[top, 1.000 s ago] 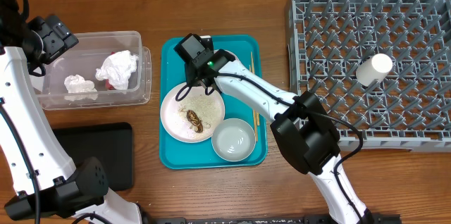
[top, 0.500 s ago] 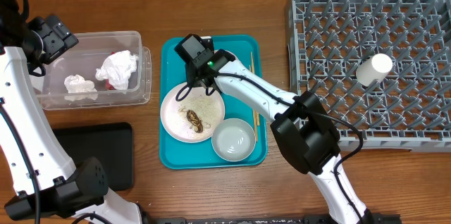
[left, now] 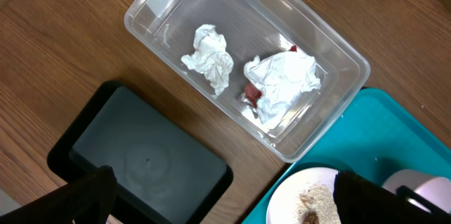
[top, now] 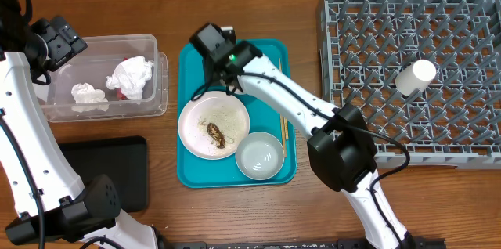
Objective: Sort waste into correct bins and load items into the dishwasher
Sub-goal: 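Lift the pink bowl and carry it to the back of the rack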
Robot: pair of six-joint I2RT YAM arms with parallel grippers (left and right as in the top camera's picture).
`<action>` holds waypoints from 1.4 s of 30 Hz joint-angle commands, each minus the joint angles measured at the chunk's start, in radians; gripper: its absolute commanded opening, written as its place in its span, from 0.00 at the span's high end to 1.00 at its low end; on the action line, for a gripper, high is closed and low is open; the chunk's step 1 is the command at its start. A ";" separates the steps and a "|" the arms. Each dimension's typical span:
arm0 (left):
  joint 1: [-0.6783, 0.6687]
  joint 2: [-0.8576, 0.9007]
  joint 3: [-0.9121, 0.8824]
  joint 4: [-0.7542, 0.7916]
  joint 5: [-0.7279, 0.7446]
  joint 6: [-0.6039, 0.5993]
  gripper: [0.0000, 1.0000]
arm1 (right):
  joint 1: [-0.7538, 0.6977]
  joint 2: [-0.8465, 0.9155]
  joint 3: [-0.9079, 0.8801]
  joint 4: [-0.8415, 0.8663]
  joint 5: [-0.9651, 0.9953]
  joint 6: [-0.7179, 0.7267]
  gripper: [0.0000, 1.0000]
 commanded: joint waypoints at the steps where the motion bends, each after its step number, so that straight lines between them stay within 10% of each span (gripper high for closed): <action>1: -0.001 -0.002 0.000 0.001 -0.013 -0.010 0.00 | -0.049 0.007 0.204 -0.089 0.012 0.000 0.96; 19: -0.001 -0.002 0.000 0.001 -0.013 -0.010 0.00 | -0.636 0.002 0.959 -0.746 -0.178 -0.084 0.96; 28: -0.001 -0.002 0.000 0.001 -0.013 -0.010 0.00 | -0.998 0.000 0.917 -0.706 -0.905 -0.351 0.96; 42: -0.001 -0.002 0.000 0.001 -0.013 -0.010 0.00 | -1.006 0.000 0.523 -0.419 -1.159 -0.438 0.96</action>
